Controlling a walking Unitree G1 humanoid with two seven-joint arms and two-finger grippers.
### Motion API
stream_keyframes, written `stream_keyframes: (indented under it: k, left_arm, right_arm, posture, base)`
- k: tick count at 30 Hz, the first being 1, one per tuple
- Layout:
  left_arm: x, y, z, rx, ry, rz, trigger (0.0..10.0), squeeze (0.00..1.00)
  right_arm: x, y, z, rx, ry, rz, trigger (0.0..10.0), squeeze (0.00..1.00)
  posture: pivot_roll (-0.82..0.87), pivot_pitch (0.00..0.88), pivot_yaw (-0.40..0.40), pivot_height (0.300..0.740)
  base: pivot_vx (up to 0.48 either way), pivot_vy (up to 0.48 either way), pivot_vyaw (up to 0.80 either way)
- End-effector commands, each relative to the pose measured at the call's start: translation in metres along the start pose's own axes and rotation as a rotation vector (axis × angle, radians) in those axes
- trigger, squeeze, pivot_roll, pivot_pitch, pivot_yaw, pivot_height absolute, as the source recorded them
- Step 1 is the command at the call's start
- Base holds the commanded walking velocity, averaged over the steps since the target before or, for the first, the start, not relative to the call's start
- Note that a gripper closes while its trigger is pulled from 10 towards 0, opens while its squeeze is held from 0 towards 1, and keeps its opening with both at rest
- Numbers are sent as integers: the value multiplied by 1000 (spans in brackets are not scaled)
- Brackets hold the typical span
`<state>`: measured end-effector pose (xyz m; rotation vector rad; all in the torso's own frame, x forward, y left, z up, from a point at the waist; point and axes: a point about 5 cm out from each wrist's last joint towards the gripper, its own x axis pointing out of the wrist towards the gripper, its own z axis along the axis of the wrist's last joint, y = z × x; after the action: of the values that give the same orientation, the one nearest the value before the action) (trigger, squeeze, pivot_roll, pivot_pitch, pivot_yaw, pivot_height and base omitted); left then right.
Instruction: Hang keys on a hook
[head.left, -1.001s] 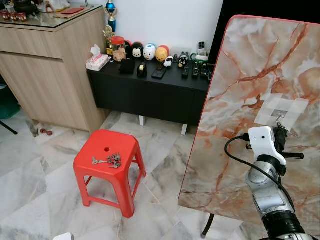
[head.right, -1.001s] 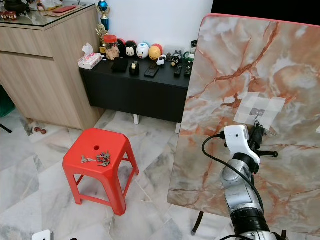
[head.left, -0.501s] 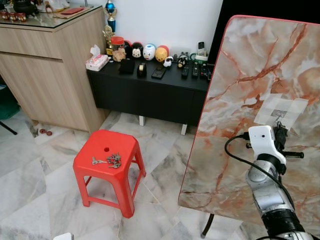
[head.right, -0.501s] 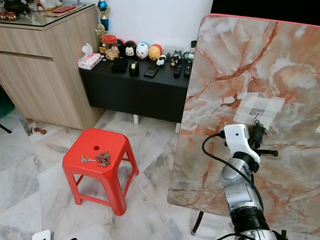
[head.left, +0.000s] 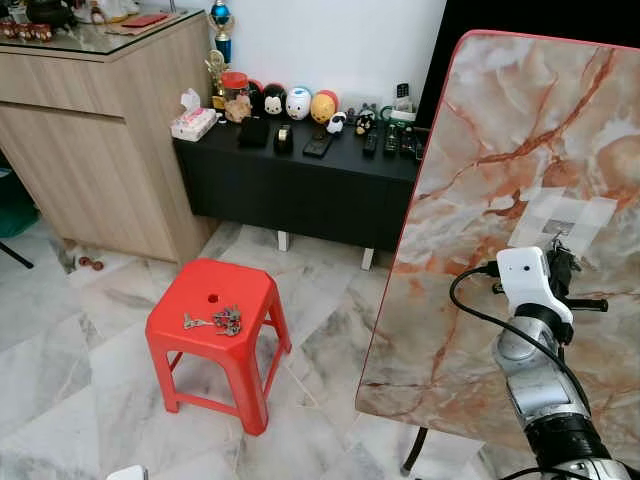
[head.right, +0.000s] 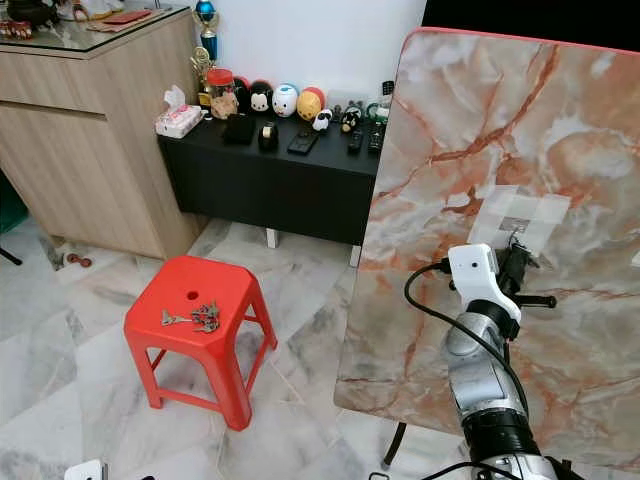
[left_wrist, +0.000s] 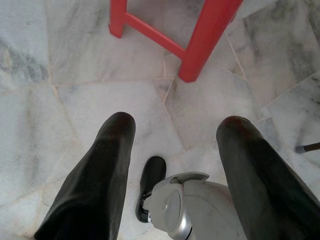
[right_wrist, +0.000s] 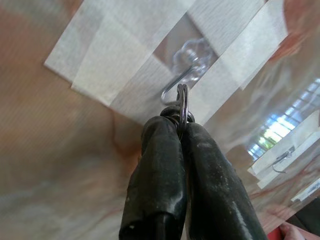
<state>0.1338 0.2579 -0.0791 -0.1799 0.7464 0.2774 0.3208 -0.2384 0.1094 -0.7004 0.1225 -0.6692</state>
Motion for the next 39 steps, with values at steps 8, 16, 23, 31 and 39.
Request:
stream_keyframes:
  k: [8,16,23,31,39]
  left_arm:
    - [-1,-2,-5,-23,21,-3,10000,0]
    - [-1,-3,-5,-23,21,0,10000,0]
    - [0,-3,-5,-30,21,0,10000,0]
    - [-1,-3,-5,-31,22,0,10000,0]
    - [-1,-2,-5,-27,26,-5,10000,0]
  right_arm:
    - [5,-1,-2,-14,19,29,10000,0]
    - [5,1,-1,45,23,38,10000,443]
    - [6,1,1,68,18,44,10000,1000]
    - [-6,-5,-17,51,10,89,10000,1000]
    - [-29,1,-53,170,149,227,10000,890]
  posture:
    - [167,0,-89,740]
    - [168,0,-90,740]
    - [167,0,-92,740]
    - [165,0,-93,740]
    - [159,0,-93,740]
  base:
    - [0,0,0]
    - [0,0,0]
    - [0,0,0]
    - [0,0,0]
    - [0,0,0]
